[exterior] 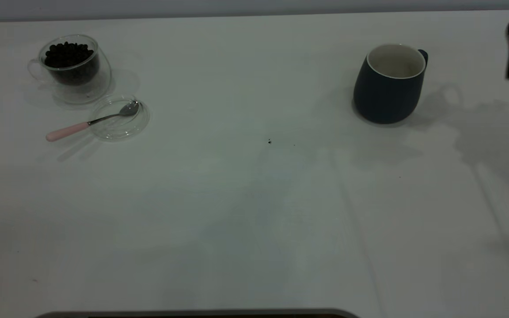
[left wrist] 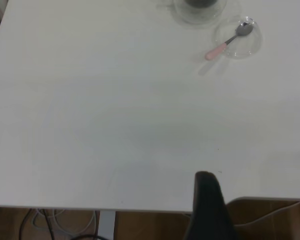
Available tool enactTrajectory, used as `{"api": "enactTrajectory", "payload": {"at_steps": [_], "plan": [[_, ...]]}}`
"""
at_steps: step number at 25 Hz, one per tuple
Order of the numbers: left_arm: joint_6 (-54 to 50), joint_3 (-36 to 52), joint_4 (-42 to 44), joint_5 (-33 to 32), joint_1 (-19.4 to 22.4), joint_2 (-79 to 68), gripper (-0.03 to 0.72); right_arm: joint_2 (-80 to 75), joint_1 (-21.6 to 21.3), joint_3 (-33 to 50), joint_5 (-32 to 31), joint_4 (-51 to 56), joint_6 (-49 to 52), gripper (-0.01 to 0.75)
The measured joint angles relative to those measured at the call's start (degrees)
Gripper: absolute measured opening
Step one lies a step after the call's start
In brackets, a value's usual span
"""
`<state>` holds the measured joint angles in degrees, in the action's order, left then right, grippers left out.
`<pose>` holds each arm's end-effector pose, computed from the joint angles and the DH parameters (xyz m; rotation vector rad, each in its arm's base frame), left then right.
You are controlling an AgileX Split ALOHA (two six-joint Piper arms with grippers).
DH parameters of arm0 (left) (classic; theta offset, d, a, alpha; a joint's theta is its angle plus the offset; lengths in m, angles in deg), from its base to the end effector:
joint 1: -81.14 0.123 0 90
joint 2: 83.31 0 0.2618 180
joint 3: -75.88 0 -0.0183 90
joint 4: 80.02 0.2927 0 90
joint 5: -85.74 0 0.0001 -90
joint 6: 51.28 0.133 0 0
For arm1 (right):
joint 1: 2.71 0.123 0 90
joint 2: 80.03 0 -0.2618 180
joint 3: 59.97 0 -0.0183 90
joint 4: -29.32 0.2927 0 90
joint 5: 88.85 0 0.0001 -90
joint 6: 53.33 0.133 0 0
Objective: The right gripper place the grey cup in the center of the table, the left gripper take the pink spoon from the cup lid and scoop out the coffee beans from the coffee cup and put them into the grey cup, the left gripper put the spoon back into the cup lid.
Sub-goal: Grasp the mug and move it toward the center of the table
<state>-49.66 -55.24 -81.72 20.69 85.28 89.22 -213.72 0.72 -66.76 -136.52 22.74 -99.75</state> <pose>0.0874 0.0027 0.2651 -0.0439 2.1181 0.0238 0.4387 0.0150 0.0193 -1.3999 2.7443 -0.1805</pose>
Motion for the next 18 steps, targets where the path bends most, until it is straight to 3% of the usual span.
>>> {"api": "enactTrajectory", "payload": {"at_steps": [6,12,18], "plan": [[0.0,0.0,0.0,0.0,0.0,0.0,0.568,-9.0,3.4,-8.4,1.1,0.1,-8.8,0.725],[0.0,0.0,0.0,0.0,0.0,0.0,0.568,-9.6,7.7,-9.9,9.5,0.1,-11.3,0.709],[0.0,0.0,0.0,0.0,0.0,0.0,0.568,-10.0,10.7,-9.9,11.9,0.3,-11.5,0.688]]}}
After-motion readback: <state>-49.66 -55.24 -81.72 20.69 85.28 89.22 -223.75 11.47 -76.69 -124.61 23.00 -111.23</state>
